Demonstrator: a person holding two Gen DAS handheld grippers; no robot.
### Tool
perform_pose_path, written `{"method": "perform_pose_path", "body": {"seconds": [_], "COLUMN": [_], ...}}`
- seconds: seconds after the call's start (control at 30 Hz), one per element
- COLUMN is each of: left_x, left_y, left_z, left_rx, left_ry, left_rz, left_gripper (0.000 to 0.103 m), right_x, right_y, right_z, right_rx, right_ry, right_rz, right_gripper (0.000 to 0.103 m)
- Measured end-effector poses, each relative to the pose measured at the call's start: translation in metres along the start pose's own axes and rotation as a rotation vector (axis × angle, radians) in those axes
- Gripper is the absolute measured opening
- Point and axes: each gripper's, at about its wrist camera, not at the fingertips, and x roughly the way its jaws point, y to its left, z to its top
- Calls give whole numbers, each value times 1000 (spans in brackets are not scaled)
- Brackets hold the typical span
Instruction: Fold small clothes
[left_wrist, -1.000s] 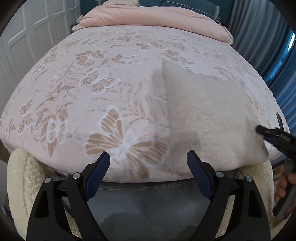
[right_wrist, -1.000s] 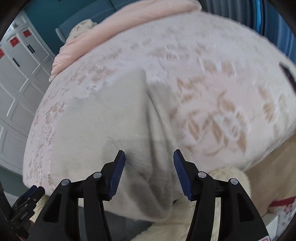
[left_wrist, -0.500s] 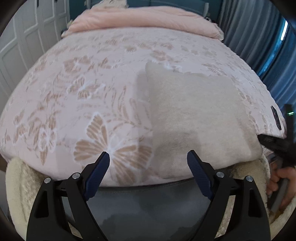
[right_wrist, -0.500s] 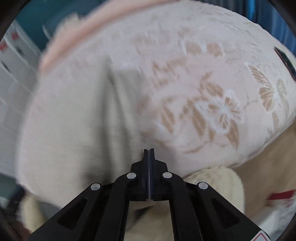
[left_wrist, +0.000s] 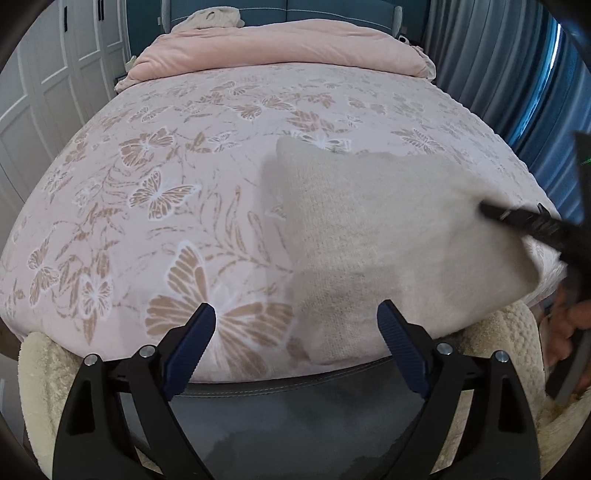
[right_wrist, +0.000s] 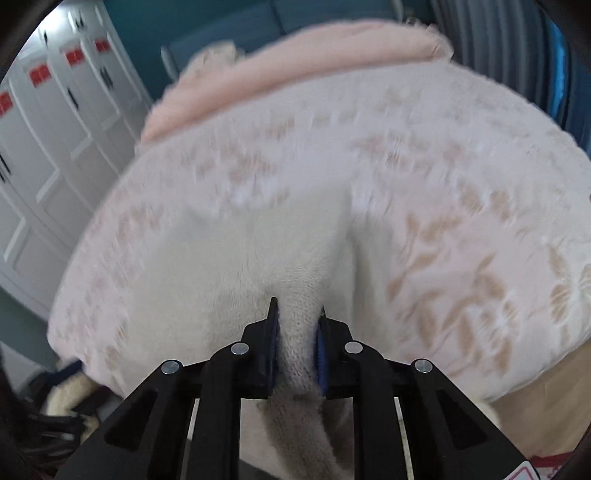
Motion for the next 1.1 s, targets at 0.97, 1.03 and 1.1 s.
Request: {"method": "perform_pose_path", "body": {"seconds": [0.97,1.03,1.1], "left_x": [105,101,96], "left_y": [-48,-53,-57], "left_z": [30,32,34], "left_rx": [-141,-122,-88], "left_ry": [309,315,316], "left_rz": [-124,-109,-93], "left_gripper": [98,94,87], "right_x": [82,81,77], "right_y": [-44,-42,-33], "right_z": [-32,-33,-35], "right_rx": [235,225,219], "right_ry": [232,226,216], "right_rz": [127,133,155], "right_gripper": [95,90,72]}}
